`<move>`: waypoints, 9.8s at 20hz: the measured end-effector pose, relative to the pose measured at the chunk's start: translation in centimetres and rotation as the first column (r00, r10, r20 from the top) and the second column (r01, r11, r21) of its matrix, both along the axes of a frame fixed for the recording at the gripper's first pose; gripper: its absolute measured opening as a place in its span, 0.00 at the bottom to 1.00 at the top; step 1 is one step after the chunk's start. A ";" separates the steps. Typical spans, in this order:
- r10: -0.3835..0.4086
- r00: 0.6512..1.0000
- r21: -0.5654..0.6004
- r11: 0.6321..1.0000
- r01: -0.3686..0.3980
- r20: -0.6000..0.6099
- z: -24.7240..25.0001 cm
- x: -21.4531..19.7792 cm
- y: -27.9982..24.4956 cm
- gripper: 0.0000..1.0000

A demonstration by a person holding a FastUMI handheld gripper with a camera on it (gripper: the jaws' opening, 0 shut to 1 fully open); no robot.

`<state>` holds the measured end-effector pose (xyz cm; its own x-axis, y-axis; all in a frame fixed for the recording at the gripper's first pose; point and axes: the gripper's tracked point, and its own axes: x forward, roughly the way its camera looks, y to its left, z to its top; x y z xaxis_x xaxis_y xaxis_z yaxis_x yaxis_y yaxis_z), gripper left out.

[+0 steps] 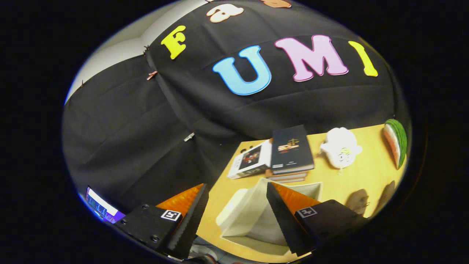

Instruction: Open the storage box then place both shoes into the box .Put the left shoe in first, then the right shoe, with the right side of both shoes facing outward in a uniform manner.

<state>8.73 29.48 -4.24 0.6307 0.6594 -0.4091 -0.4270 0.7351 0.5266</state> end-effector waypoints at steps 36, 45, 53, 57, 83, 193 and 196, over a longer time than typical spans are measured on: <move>-0.222 0.881 -0.452 0.892 0.011 -0.417 -31.6 -0.9 -27.9 0.70; -0.216 0.845 -0.415 0.910 -0.008 -0.489 -33.5 -0.4 -27.3 0.22; -0.245 0.852 -0.418 0.908 0.034 -0.462 -32.7 0.2 -27.2 0.05; -0.275 0.859 -0.384 0.918 0.101 -0.431 -29.7 0.3 -27.1 0.05; -0.241 0.917 0.033 0.964 0.265 -0.319 -6.8 0.3 -10.1 0.05; -0.310 0.844 -0.338 0.927 0.166 -0.438 -24.9 -2.8 -38.1 0.05; -0.296 0.846 -0.262 0.945 0.193 -0.444 -20.2 -3.3 -33.6 0.05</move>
